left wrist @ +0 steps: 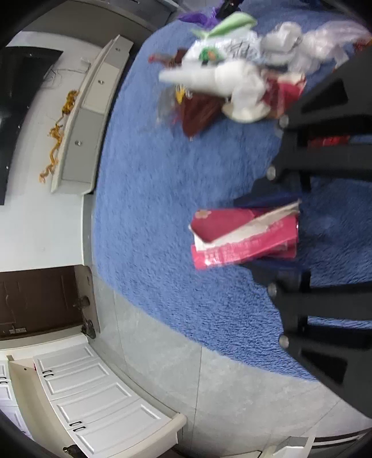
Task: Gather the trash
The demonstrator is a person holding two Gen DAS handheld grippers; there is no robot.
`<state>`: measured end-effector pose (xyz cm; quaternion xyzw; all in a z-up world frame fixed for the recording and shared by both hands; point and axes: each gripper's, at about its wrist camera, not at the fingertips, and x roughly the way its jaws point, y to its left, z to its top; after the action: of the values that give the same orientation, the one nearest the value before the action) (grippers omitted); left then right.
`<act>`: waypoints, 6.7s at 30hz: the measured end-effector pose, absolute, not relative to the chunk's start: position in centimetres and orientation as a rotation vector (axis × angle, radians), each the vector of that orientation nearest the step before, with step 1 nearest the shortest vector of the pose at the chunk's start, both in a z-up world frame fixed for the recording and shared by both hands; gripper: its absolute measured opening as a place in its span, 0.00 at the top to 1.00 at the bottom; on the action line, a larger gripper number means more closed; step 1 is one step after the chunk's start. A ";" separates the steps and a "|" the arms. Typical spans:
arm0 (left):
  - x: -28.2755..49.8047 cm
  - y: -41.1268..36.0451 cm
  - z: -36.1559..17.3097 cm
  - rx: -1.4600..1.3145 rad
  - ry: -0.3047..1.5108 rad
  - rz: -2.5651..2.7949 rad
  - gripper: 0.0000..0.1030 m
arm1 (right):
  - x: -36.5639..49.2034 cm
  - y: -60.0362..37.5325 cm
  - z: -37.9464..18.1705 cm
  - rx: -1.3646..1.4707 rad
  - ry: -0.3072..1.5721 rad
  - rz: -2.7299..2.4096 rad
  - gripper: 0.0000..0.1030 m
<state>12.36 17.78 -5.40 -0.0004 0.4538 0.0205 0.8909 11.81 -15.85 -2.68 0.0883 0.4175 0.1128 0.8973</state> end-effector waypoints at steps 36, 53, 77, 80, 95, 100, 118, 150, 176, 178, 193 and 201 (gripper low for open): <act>8.0 -40.2 -3.7 0.143 1.132 -0.950 0.56 | -4.9 -51.3 -10.9 0.482 0.882 -0.342 0.34; 4.2 -31.5 2.5 0.080 0.817 -0.844 0.55 | -8.2 -48.5 -3.8 0.379 0.701 -0.449 0.00; 4.9 9.7 2.0 0.056 0.738 -0.253 0.49 | 1.3 -19.2 6.1 0.148 0.661 0.183 0.00; 5.9 13.6 -0.4 -0.001 0.819 -0.216 0.50 | 2.6 -15.7 4.7 0.144 0.735 0.293 0.06; 7.8 14.0 -5.7 -0.099 0.957 -0.320 0.82 | 5.8 -3.7 -1.8 0.114 1.039 0.581 0.47; 5.8 13.9 -5.7 -0.087 0.940 -0.321 0.91 | 5.3 -3.9 -1.6 0.124 1.025 0.596 0.72; -0.4 13.2 -1.8 -0.161 0.853 -0.471 0.98 | 1.2 -7.8 3.0 0.165 0.811 0.586 0.73; -5.2 8.7 -5.4 -0.102 0.969 -0.517 0.97 | -1.2 -14.2 1.5 0.297 0.797 0.478 0.73; -6.6 4.1 3.1 -0.151 0.757 -0.643 0.96 | -2.6 -18.3 0.9 0.349 0.767 0.381 0.73; -7.0 3.4 3.5 -0.058 0.723 -0.620 0.96 | -2.7 -18.3 0.7 0.339 0.772 0.373 0.73; -7.4 3.2 5.7 -0.138 0.679 -0.696 0.95 | -2.1 -18.7 -0.8 0.349 0.799 0.372 0.73; -8.4 2.6 6.7 -0.133 0.662 -0.759 0.90 | -1.7 -18.9 -1.5 0.350 0.811 0.364 0.72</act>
<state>-8.43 2.56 6.67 -0.0638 0.3171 -0.3634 0.8737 -1.67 -18.88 -1.53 0.1682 0.3905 0.1752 0.8880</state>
